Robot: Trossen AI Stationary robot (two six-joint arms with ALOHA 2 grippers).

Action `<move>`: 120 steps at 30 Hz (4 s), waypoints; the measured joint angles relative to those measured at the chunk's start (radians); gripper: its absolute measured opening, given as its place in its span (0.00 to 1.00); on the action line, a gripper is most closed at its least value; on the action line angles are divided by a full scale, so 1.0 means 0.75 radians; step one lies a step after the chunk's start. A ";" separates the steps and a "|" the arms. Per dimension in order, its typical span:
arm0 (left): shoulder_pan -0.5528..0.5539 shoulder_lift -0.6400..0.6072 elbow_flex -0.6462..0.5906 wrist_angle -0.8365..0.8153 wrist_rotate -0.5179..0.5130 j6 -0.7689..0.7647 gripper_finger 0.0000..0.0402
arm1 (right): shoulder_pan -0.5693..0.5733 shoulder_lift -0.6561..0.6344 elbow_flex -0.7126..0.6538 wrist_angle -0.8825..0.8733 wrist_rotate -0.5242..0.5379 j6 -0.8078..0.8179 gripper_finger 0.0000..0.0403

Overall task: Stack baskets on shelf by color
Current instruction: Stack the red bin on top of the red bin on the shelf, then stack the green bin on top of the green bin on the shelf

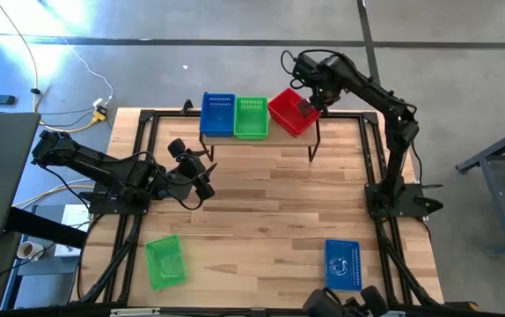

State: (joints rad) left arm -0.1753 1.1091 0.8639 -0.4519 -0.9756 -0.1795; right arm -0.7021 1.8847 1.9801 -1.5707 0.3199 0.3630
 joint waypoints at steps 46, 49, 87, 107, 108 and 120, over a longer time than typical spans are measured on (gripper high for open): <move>0.000 0.000 0.000 0.005 0.007 -0.001 0.50 | 0.392 -0.227 0.001 0.329 -0.091 -0.059 0.19; 0.000 0.000 0.000 0.006 0.007 -0.001 0.50 | 0.417 -0.211 0.001 0.440 -0.095 -0.195 0.19; -0.001 0.001 0.000 0.010 0.044 -0.025 0.50 | 0.397 0.033 0.002 0.619 -0.112 -0.506 0.19; 0.000 0.001 0.000 0.009 0.041 -0.025 0.50 | 0.366 0.024 0.002 0.563 -0.019 -0.484 0.19; 0.000 0.001 0.000 0.009 0.040 -0.025 0.50 | 0.366 0.022 0.002 0.571 -0.019 -0.488 0.19; -0.023 0.001 0.000 -0.001 0.055 -0.024 0.50 | 0.434 -0.089 0.002 0.578 -0.109 -0.485 0.19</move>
State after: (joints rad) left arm -0.1925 1.1095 0.8639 -0.4523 -0.9344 -0.1975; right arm -0.3765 1.8183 1.9812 -1.1371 0.2380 -0.0005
